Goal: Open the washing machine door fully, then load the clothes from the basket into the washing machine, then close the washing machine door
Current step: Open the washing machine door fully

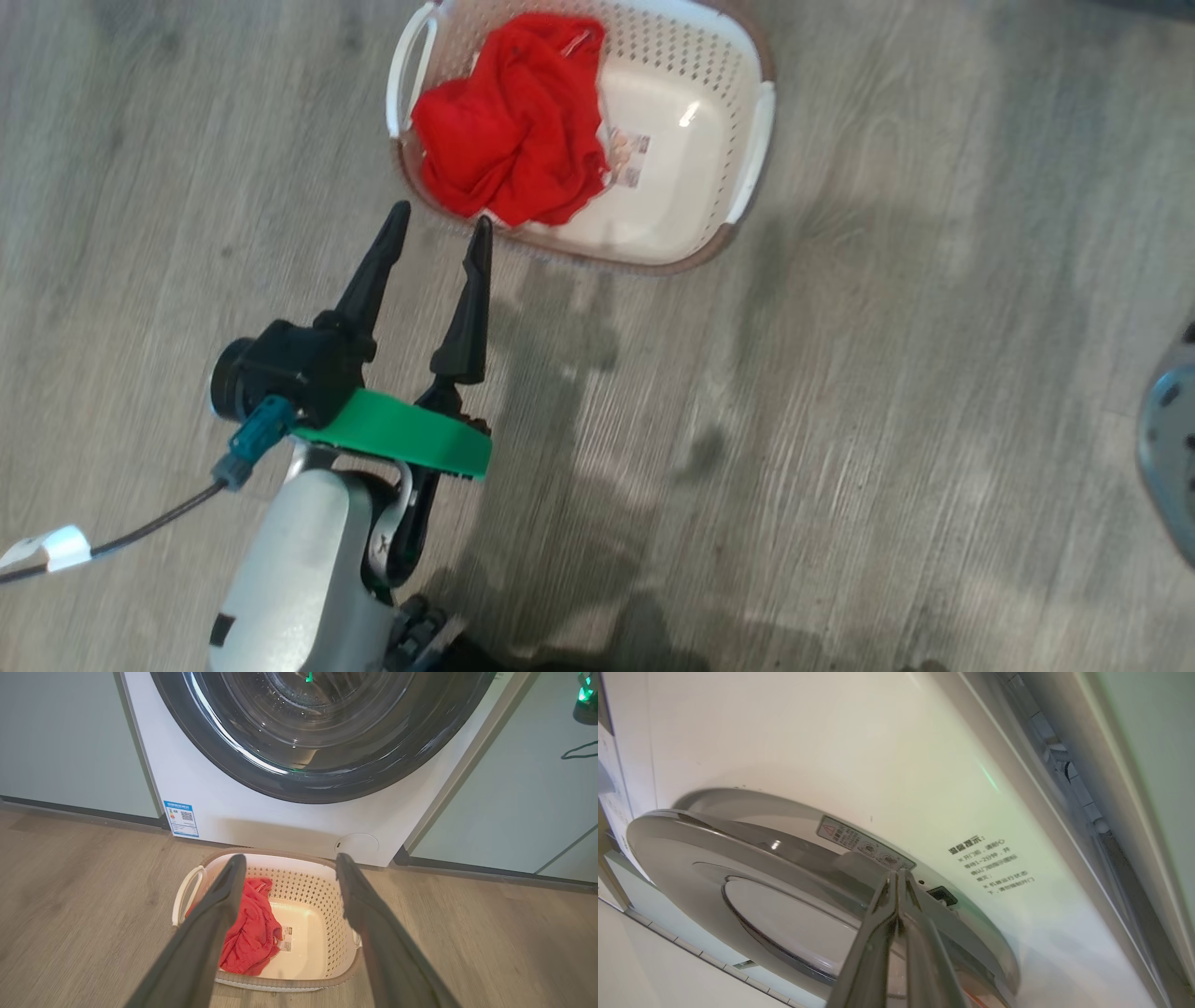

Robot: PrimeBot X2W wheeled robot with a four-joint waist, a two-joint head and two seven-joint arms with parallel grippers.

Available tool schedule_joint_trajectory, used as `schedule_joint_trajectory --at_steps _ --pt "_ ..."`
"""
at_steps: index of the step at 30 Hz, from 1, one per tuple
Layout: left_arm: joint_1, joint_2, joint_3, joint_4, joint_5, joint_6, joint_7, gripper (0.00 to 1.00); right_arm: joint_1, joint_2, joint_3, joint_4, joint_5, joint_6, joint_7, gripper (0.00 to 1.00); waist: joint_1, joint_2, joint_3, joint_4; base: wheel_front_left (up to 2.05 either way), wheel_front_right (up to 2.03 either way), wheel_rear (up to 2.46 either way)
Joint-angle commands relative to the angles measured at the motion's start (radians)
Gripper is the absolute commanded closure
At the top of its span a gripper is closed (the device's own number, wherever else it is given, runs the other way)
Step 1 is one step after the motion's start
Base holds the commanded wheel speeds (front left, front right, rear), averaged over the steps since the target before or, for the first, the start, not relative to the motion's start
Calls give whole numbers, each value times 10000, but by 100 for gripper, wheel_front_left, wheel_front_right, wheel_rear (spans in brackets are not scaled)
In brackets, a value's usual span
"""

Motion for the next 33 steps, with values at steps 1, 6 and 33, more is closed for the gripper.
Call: schedule_joint_trajectory --at_steps 1,6,33 --pt "-135 122 218 -384 -76 108 -124 0 -570 87 -27 -90 126 -2 245 100 -1 0 233 200 0 0 0" --pt "-171 122 70 -425 -188 225 -124 0 -1452 -106 -280 658 160 -2 780 100 -1 0 368 335 0 0 0" --pt "-189 122 -63 -486 -424 352 -124 0 -3389 -385 104 2804 1214 -2 3289 100 -1 0 480 630 0 0 0"
